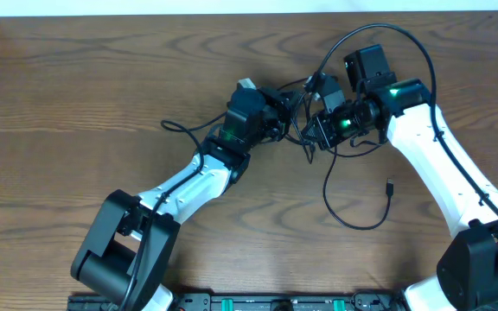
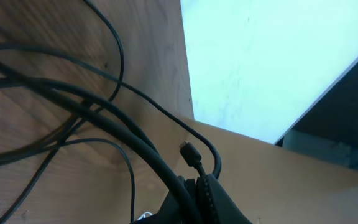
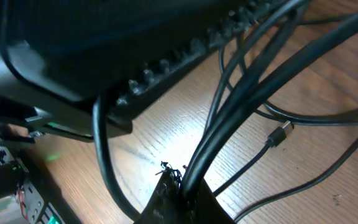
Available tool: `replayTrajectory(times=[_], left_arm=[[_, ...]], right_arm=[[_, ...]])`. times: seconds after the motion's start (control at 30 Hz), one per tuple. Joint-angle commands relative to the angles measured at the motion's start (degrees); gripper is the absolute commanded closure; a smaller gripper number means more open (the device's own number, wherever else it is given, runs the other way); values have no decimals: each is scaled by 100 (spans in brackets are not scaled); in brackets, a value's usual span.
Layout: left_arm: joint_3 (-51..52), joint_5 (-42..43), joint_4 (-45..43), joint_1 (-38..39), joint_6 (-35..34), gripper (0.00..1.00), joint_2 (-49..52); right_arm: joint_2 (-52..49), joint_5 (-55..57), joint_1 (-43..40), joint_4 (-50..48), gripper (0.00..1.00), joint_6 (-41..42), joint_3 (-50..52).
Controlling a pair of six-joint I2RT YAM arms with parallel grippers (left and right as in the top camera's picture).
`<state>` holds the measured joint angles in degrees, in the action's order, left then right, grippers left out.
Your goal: Untangle cables
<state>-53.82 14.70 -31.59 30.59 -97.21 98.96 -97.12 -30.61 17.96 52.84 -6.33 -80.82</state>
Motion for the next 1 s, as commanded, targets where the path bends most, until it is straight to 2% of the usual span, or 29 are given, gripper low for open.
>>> replayTrajectory(times=[0.0,0.2,0.33,0.7,0.83,0.97], left_arm=[[-57,-109,-11,-107,-105,92,-28],[-57,-197,225,-258,-105,92,-28],[-57,-203,243,-278,-107,92,-28],[-57,-234,243,-275,-216,92,-28],[-57,-232,240,-254,-468,92,-28],[-57,-188,240,-205,-472,92,-28]], right_arm=[[42,-48,46,63,99,-225,33],[48,-192,46,98,95,-444,33],[48,-1032,48,208,88,-962,33],[48,-1067,96,197,78,-962,33],[46,-752,240,42,76,-863,33],[46,164,409,-295,76,-258,33]])
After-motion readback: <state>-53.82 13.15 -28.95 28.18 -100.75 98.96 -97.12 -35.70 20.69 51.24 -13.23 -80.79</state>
